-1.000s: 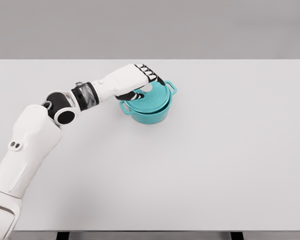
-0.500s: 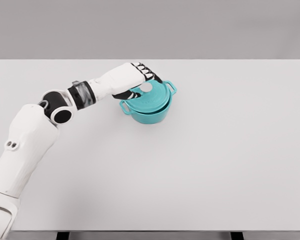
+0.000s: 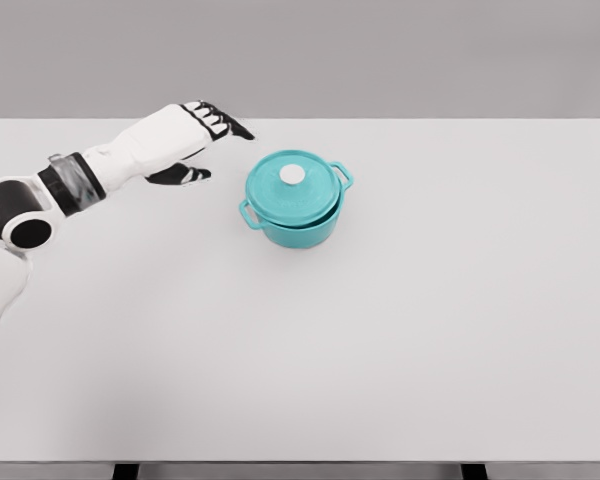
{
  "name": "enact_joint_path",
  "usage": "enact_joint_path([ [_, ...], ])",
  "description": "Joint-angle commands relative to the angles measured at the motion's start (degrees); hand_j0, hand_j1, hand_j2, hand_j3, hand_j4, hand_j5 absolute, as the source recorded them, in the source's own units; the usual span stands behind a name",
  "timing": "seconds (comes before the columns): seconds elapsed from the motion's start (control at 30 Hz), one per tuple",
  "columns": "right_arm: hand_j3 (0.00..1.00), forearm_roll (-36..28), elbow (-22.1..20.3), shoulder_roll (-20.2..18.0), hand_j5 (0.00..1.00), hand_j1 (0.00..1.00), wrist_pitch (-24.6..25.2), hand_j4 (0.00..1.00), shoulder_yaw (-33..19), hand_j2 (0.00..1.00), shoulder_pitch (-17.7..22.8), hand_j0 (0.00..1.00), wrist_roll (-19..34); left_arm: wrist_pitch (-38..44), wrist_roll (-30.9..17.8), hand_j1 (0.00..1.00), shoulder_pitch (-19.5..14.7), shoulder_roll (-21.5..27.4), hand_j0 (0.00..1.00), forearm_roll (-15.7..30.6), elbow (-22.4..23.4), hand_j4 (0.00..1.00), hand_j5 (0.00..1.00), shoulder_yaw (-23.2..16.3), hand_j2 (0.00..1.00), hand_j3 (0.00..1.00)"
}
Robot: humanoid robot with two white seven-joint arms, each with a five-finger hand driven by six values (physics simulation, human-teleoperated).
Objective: Cover the pot with left arm
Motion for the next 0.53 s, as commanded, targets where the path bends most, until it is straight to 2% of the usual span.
enact_joint_path([
  [0.0,1.00,0.00,0.01,0.00,1.00,1.00,0.00,1.00,0.00,1.00,0.00,1.00,0.01,0.11,0.05,1.00,0.53,5.56,1.00,4.01,-2.81,1.00,1.00,4.84,1.00,1.00],
  [0.1,1.00,0.00,0.10,0.00,1.00,1.00,0.00,1.00,0.00,1.00,0.00,1.00,0.01,0.11,-0.04,1.00,5.89,8.63,1.00,4.28,-2.37,1.00,1.00,11.96,1.00,1.00],
  [0.17,1.00,0.00,0.01,0.00,1.00,1.00,0.00,1.00,0.00,1.00,0.00,1.00,0.01,0.11,-0.04,1.00,6.95,10.40,1.00,4.28,-2.11,1.00,1.00,12.14,1.00,1.00],
  [0.33,1.00,0.00,0.01,0.00,1.00,1.00,0.00,1.00,0.00,1.00,0.00,1.00,0.01,0.11,-0.13,1.00,8.53,10.40,1.00,3.84,-2.28,1.00,1.00,11.62,1.00,1.00],
  [0.5,1.00,0.00,0.01,0.00,1.00,1.00,0.00,1.00,0.00,1.00,0.00,1.00,0.01,0.11,-0.13,1.00,8.53,10.40,1.00,3.66,-2.29,1.00,1.00,11.44,1.00,1.00],
])
